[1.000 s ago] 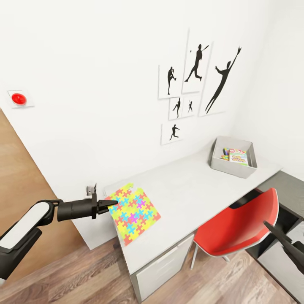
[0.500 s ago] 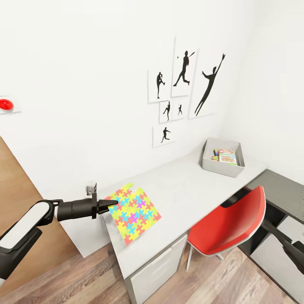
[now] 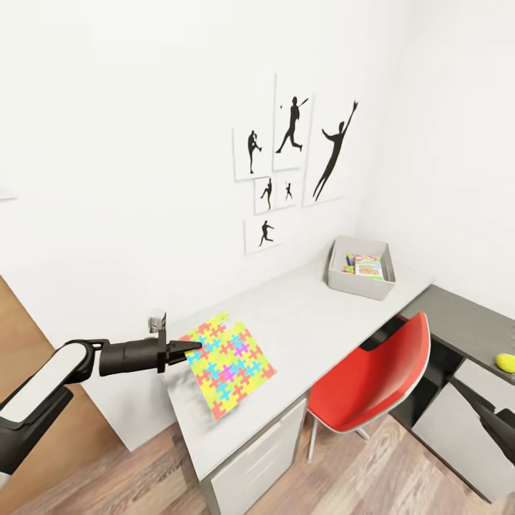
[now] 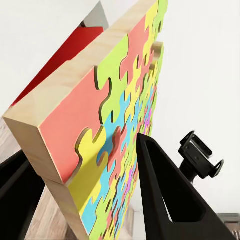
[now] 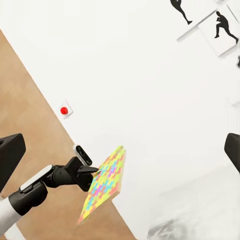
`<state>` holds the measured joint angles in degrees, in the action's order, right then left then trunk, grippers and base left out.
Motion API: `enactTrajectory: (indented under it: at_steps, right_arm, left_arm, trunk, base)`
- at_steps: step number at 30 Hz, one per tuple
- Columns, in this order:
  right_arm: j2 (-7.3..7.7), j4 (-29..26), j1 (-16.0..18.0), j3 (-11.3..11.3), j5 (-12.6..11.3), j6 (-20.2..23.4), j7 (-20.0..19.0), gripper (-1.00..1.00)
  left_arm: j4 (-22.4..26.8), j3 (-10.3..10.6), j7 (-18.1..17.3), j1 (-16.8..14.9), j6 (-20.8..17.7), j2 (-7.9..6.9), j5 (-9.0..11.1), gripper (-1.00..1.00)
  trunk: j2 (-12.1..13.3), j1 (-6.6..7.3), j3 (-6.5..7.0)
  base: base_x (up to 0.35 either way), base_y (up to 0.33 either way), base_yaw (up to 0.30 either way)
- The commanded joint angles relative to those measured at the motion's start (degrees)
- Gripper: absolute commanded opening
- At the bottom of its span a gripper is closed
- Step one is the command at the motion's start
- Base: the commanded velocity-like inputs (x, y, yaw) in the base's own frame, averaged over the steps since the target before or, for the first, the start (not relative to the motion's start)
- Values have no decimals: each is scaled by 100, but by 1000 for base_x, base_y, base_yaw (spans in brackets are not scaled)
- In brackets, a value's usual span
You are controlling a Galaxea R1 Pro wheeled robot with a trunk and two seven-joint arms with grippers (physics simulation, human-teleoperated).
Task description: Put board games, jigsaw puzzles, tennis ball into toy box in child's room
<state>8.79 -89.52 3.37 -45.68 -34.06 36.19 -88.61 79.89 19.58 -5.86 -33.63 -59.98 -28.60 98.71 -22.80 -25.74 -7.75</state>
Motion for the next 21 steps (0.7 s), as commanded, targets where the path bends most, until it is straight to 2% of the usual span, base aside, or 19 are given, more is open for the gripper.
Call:
enactTrajectory:
  at_steps: [1, 5, 10, 16, 17, 18, 20, 21]
  right_arm:
    - [0, 1, 6, -2, 10, 58, -12, 100]
    - [20, 111, 15, -7, 32, 41, 50, 100]
    - [84, 626, 42, -11, 41, -168, 86, 100]
    - [104, 900, 84, -18, 40, -246, 149, 100]
    - [105, 908, 84, -17, 40, -249, 177, 100]
    - [105, 912, 86, -18, 40, -250, 204, 100]
    - [105, 917, 87, -18, 40, -252, 244, 100]
    - [106, 918, 88, -19, 40, -252, 259, 100]
  left_arm:
    - [-1, 12, -54, -8, -2, -7, -53, -100]
    - [4, 13, -55, -10, -2, -21, -55, -100]
    - [40, 17, -77, -8, -2, -155, -54, -100]
    - [49, 11, -402, -9, -2, -199, -58, -100]
    - [44, -4, -423, -10, -2, -244, -59, -100]
    - [39, -13, -436, -10, -2, -361, -60, -100]
    - [34, -5, -458, -11, -2, -696, -58, -100]
    - [33, -6, -475, -12, -2, -924, -53, -100]
  trunk:
    - [-12, -4, -3]
    - [-12, -4, 34]
    - [-12, -4, 79]
    - [-12, -4, 134]
    - [-12, -4, 143]
    - [-12, -4, 152]
    - [-12, -4, 171]
    - [-12, -4, 180]
  base:
    - [0, 0, -138]
    - [0, 0, -138]
    - [0, 0, -138]
    - [0, 0, -138]
    - [0, 0, -138]
    - [0, 0, -138]
    - [0, 0, -138]
    - [0, 0, -138]
